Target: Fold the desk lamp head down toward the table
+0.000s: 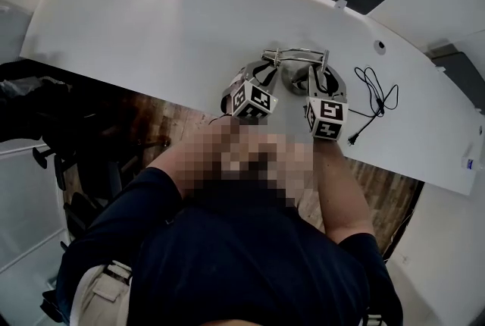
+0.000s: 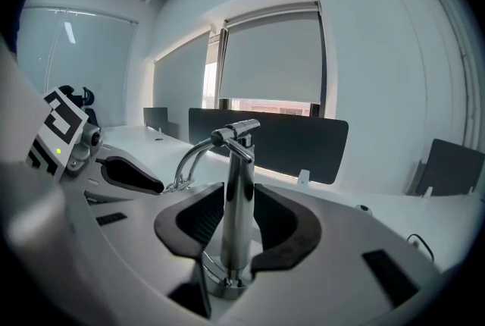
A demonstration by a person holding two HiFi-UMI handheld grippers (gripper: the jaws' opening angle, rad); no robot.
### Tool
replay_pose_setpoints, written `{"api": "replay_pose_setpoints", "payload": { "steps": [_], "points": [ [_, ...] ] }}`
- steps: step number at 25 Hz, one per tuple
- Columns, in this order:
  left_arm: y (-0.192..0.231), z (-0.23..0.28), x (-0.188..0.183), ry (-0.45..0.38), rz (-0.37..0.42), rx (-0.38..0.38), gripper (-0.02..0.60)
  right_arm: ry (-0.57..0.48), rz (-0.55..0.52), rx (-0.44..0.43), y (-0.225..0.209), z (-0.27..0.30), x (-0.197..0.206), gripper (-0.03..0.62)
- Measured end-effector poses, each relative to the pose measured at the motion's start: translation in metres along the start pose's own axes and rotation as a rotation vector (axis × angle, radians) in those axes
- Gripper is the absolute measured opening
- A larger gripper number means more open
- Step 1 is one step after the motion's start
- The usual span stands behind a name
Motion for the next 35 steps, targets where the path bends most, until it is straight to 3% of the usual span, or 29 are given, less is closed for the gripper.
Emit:
{"api": "replay_pose_setpoints", "payload": {
  "steps": [6,10,18,27,35],
  "points": [
    [0.009,-0.048,-0.015,-0.060,0.004,0.017,0.078,-0.001,0.043,0.011,0.011,-0.028,0.008,0.126],
    [0.005,-0.095,-0.037,-0.164,0.001,0.040,0.077,-0.020,0.064,-0.014,0.032,-0.058,0.007,0.124],
    [-0.008,-0.187,-0.059,-0.322,-0.017,0.180,0.077,-0.130,0.077,-0.127,0.100,-0.126,-0.028,0.089],
    [-0.018,-0.264,-0.068,-0.420,-0.051,0.321,0.026,-0.252,0.048,-0.230,0.160,-0.192,-0.081,0.030],
    [-0.017,-0.294,-0.058,-0.475,-0.082,0.342,0.006,-0.280,0.055,-0.252,0.186,-0.213,-0.086,0.011]
  ]
}}
Point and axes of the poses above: the fingertips, and each gripper's own axes: z forward along the fingers, y to its left, x out of its underside, the point moved 2 cm from there along -z, backward along the fingers, and after that the axes turned 8 degrees about y, right-handed, at the moved point
